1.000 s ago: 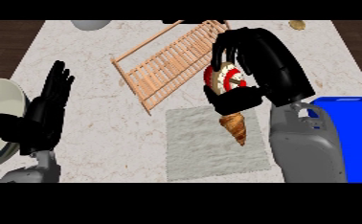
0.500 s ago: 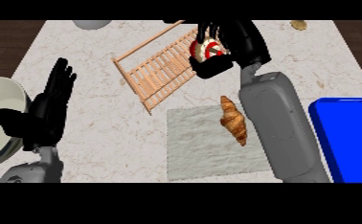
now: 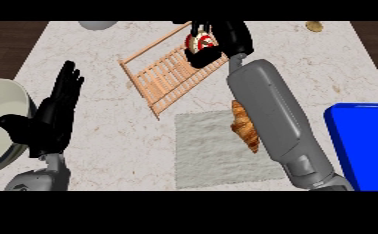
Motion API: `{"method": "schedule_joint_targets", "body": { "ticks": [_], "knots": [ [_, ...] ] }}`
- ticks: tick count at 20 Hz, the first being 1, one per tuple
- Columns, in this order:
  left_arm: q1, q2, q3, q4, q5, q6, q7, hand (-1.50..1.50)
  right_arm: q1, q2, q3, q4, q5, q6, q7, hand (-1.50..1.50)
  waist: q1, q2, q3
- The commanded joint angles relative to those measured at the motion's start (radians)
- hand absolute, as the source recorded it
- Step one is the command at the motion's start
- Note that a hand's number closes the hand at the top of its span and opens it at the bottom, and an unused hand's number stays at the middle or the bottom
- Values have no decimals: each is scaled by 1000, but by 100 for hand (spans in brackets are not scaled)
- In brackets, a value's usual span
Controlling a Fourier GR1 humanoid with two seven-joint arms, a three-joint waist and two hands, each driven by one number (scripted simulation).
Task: Pick the cupcake from the placemat and place it in the tiered shelf
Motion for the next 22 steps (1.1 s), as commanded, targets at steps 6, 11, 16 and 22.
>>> {"method": "schedule_joint_targets", "body": {
  "ticks": [6,11,16,22],
  "knots": [
    [13,-4,-11,-16,-5,-12,17,0,-106,1,-12,260,-195,-61,-39,-150,3,-1,0],
    [-27,17,23,13,11,-26,17,0,-214,1,-85,414,-227,-37,-146,-150,5,2,0],
    [36,-15,-4,-11,-19,-8,-29,0,-157,0,-101,367,-275,-34,-243,-150,-7,-3,0],
    [14,-13,1,-28,-20,-1,2,0,-215,-34,-207,311,-386,-9,-208,-150,-12,-4,0]
  ]
}}
